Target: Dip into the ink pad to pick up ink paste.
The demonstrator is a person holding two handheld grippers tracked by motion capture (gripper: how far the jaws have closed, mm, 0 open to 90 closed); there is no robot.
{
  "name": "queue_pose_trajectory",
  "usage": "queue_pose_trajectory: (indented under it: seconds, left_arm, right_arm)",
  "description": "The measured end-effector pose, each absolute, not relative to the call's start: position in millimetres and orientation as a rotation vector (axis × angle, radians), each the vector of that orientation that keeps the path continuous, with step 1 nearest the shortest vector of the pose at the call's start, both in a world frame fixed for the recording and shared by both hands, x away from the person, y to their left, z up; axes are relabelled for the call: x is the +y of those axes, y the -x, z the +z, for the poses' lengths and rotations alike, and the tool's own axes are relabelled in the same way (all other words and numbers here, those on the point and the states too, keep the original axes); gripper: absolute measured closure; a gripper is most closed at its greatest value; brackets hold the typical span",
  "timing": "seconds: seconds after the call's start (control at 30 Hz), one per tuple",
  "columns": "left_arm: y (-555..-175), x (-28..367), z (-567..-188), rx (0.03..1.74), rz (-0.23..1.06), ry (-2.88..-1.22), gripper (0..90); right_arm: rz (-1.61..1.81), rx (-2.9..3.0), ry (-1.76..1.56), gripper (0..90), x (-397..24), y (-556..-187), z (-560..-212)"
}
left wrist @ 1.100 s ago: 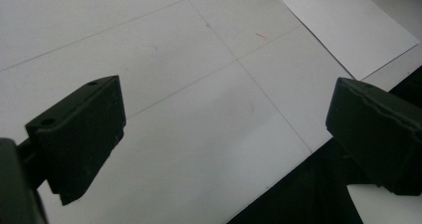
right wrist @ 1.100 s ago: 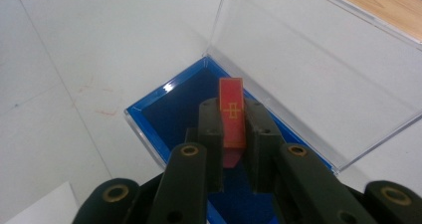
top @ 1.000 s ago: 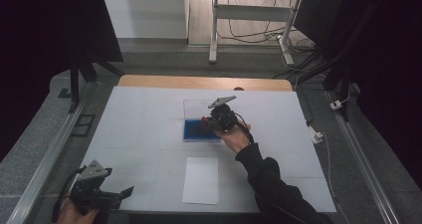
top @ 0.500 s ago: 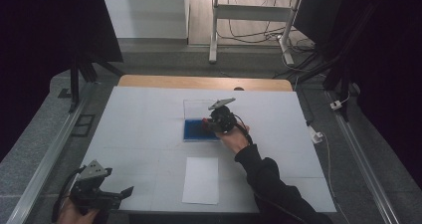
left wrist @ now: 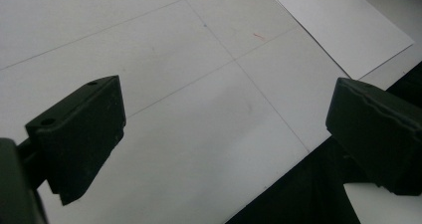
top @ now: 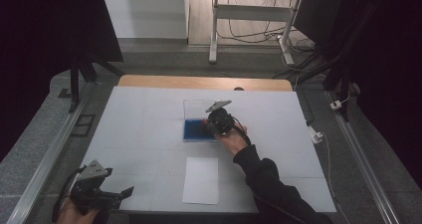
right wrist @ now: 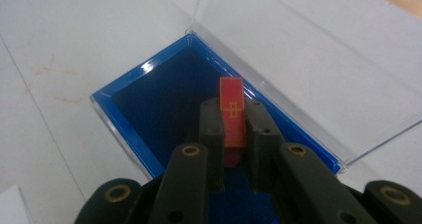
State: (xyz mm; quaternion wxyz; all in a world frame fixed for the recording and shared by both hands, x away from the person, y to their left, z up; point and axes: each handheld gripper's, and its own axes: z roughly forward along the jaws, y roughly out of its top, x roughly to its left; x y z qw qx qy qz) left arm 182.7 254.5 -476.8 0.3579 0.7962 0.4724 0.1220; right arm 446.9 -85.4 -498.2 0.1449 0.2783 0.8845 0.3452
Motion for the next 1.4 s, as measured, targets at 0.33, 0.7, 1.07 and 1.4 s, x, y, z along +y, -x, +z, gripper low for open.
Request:
queue_pose_trajectory:
  seconds: [0.33,0.7,1.07,1.4]
  left_arm:
    - [-183.4,253.8,-477.0,1.221,0.308,-2.056,2.9]
    - [-183.5,253.8,-477.0,1.221,0.309,-2.058,3.0]
    - [-183.9,253.1,-477.0,1.218,0.311,-2.064,3.0]
    - [-184.3,253.4,-477.1,1.218,0.309,-2.062,3.0]
  right_arm:
    - [0.907,2.517,-0.726,80.7,-76.8,-438.4,-498.4]
    - [1.075,2.554,-0.894,80.7,-93.7,-452.2,-501.3]
    - [1.016,2.521,-0.798,80.6,-86.4,-444.3,-501.5]
    - [1.066,2.531,-0.857,80.2,-91.7,-448.8,-498.1]
